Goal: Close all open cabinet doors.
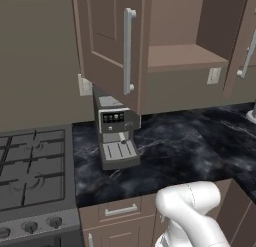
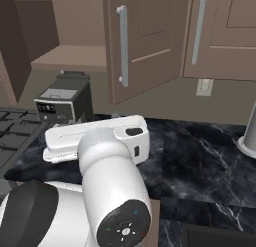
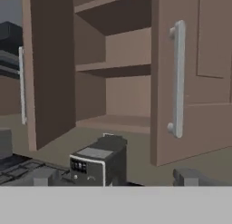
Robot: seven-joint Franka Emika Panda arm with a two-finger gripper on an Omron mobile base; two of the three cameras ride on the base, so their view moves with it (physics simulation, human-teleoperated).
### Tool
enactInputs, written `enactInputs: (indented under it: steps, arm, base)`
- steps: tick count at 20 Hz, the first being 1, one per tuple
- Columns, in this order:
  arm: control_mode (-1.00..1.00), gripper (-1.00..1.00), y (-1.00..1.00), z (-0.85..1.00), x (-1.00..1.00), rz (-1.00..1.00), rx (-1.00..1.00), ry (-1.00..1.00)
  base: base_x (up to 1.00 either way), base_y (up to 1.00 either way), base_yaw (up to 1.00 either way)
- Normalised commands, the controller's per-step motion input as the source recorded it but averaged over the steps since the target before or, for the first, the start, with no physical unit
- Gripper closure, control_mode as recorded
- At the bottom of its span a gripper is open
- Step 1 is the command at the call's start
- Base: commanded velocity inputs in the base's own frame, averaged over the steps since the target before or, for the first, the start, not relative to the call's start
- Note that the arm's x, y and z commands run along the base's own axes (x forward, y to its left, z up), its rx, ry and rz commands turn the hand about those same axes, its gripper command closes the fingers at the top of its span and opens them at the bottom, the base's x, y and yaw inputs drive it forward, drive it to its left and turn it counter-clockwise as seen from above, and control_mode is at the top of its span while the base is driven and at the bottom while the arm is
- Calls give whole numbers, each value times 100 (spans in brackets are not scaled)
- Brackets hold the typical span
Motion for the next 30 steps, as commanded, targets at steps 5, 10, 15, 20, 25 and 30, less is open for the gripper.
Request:
enactInputs:
  steps: [5, 10, 15, 20, 25, 30]
  arm:
    - [-100, -100, -17, 9, 24, 7, 3, -18]
    - [-100, -100, -6, -9, 50, 10, 6, -15]
    - [-100, -100, -4, -20, 54, 7, 4, -9]
    - [-100, -100, -4, -12, 34, 0, 0, -2]
    - [-100, -100, -10, 0, 39, 0, 0, 0]
    - [-100, -100, -19, 0, 38, 0, 1, 4]
  base:
    - [0, 0, 0]
    - [0, 0, 0]
    - [0, 0, 0]
    - [0, 0, 0]
    - [0, 0, 0]
    - [0, 0, 0]
